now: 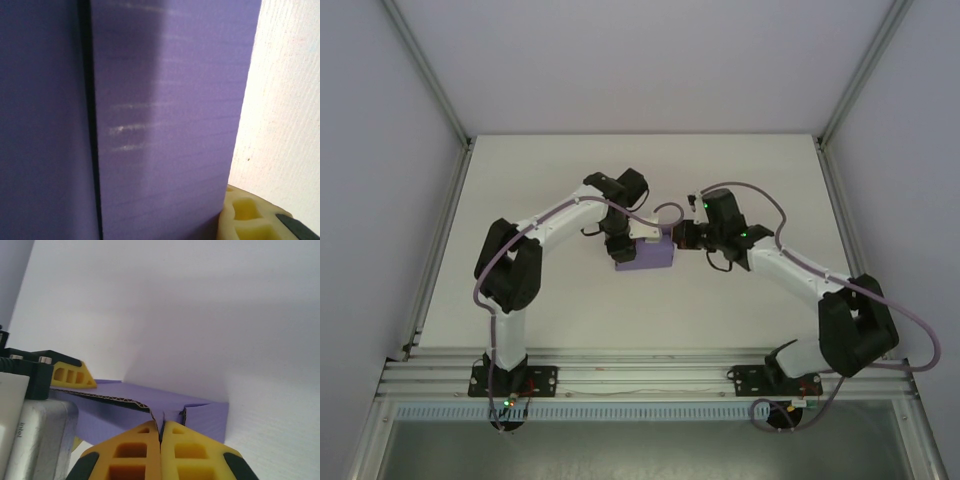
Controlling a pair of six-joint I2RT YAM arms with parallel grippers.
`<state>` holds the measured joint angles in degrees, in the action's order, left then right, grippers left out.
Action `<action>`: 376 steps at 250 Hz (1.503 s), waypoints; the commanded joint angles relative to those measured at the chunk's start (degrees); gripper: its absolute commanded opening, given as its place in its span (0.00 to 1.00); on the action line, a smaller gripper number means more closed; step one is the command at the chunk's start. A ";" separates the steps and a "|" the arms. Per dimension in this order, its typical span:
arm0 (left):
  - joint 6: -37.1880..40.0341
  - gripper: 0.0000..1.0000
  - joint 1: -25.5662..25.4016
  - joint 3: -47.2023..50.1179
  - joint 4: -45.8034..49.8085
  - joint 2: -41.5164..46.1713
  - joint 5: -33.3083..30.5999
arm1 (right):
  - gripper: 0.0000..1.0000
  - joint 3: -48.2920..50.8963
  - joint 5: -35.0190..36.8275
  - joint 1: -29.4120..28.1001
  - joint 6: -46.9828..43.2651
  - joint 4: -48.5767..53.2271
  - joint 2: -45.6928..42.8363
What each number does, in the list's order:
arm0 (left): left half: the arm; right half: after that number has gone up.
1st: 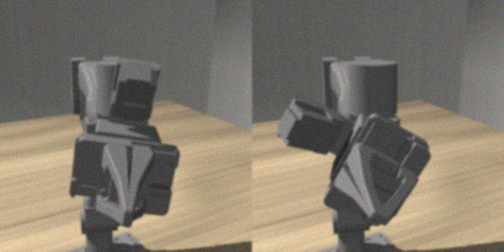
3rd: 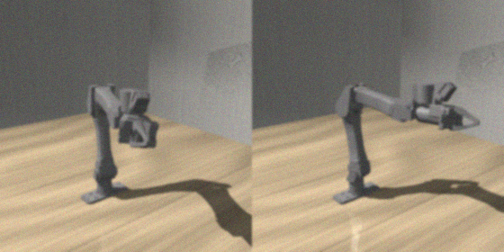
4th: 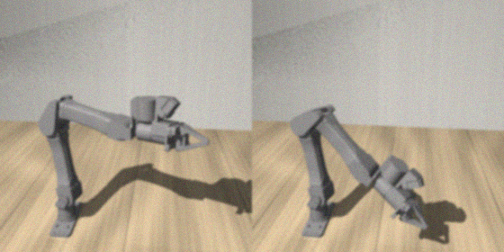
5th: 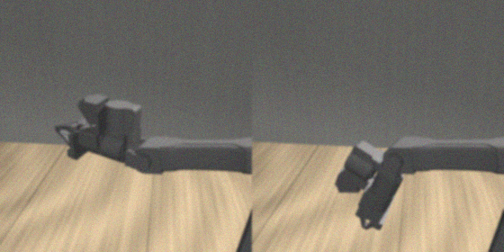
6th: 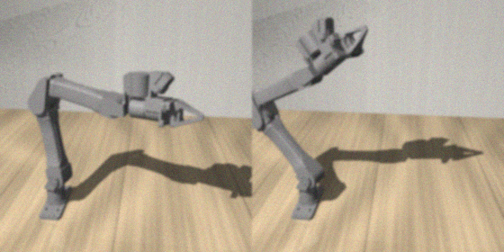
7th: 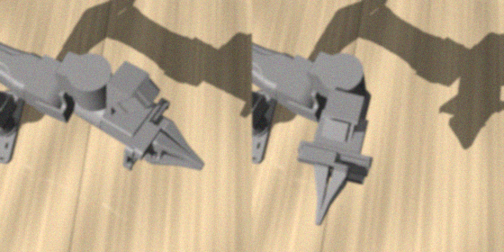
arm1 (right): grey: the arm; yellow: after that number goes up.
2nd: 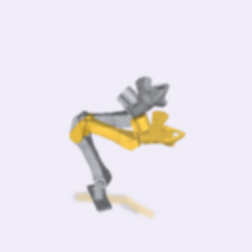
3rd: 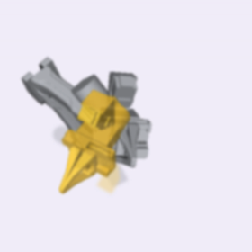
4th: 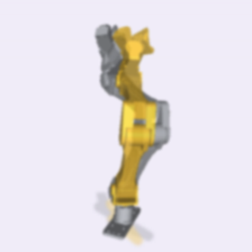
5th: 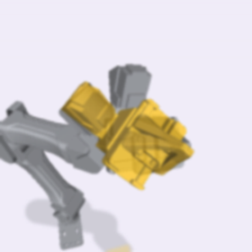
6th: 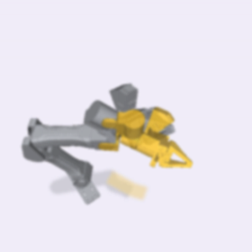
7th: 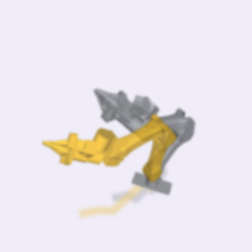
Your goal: Assemble paper box
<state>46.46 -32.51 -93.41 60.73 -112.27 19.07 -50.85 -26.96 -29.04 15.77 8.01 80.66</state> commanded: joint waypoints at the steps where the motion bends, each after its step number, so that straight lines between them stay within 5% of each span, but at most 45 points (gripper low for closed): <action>1: 1.38 0.29 -1.41 -1.48 -0.96 -1.48 3.34 | 0.00 2.33 9.53 -3.92 -2.95 1.69 1.72; 112: 1.37 0.29 -1.24 0.45 -2.13 -0.69 3.73 | 0.00 8.47 24.72 -10.62 -7.83 -1.62 6.60; 277: -1.95 0.30 -0.09 0.01 -4.11 -0.85 4.36 | 0.00 16.86 18.48 -12.93 -4.30 -3.91 6.10; 376: -4.74 0.28 -0.10 1.80 -5.95 0.51 1.59 | 0.00 16.08 15.40 -13.13 4.03 10.08 -7.39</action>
<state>44.01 -32.91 -92.84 59.88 -112.20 20.38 -38.33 -3.46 -40.73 14.68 -2.35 73.38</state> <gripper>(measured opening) 0.386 0.041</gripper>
